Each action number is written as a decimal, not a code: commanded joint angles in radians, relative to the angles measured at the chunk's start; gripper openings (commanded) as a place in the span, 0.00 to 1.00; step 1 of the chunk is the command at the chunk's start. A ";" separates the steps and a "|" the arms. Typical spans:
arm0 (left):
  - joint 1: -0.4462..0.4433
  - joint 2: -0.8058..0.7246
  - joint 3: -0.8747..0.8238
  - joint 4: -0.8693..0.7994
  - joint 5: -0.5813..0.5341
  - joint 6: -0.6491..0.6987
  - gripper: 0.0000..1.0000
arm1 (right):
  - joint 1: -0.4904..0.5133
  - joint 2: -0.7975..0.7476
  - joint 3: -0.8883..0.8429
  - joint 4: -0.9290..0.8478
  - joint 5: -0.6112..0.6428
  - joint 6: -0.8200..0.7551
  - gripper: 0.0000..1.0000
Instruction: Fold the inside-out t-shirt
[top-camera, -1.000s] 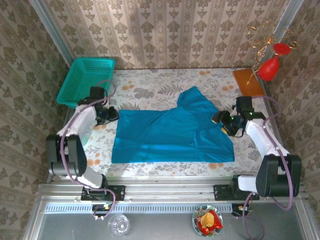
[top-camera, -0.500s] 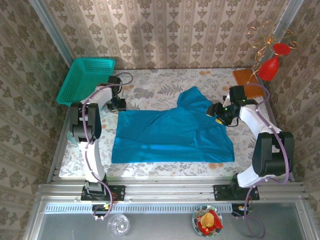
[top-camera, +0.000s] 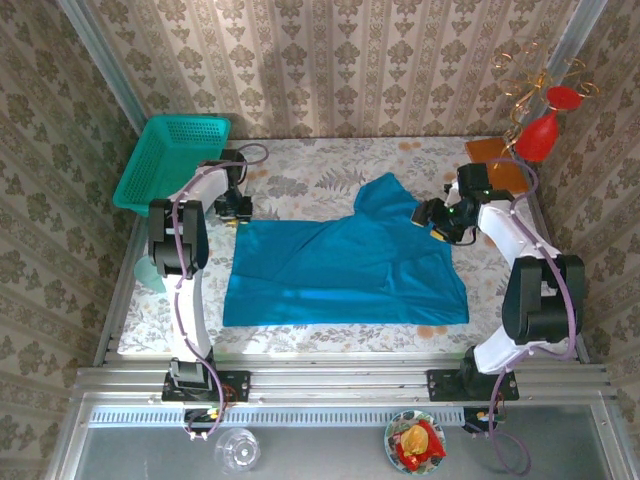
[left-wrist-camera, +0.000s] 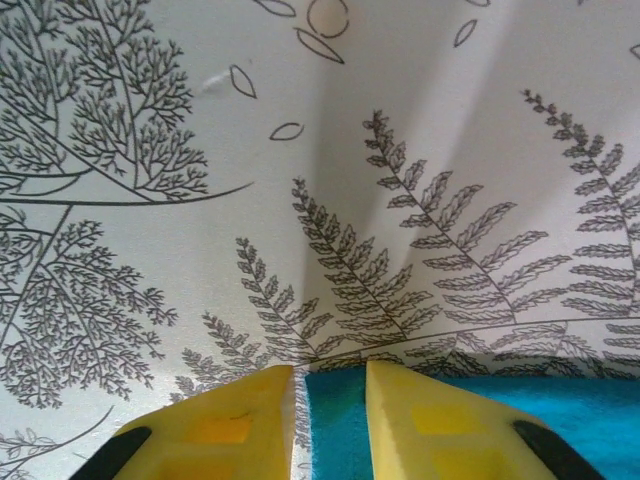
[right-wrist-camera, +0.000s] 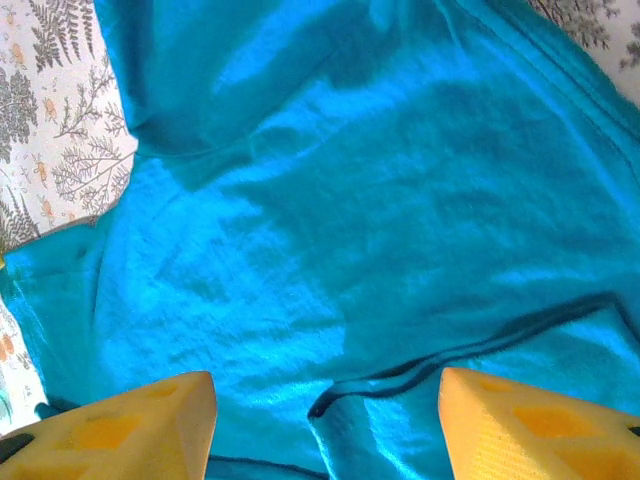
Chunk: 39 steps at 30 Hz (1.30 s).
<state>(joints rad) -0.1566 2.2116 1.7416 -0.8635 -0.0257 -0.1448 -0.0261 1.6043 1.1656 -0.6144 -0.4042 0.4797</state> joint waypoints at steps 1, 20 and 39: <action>0.005 0.017 0.003 -0.044 0.030 0.019 0.25 | 0.016 0.056 0.067 -0.025 0.007 -0.050 0.62; 0.009 -0.041 0.043 -0.112 0.023 0.025 0.29 | 0.074 0.290 0.316 -0.093 0.041 -0.118 0.57; 0.025 0.082 0.103 -0.148 0.079 0.042 0.16 | 0.075 0.391 0.453 -0.096 0.066 -0.157 0.57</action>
<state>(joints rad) -0.1341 2.2635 1.8297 -0.9813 0.0330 -0.1192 0.0441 1.9518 1.5700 -0.6903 -0.3691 0.3611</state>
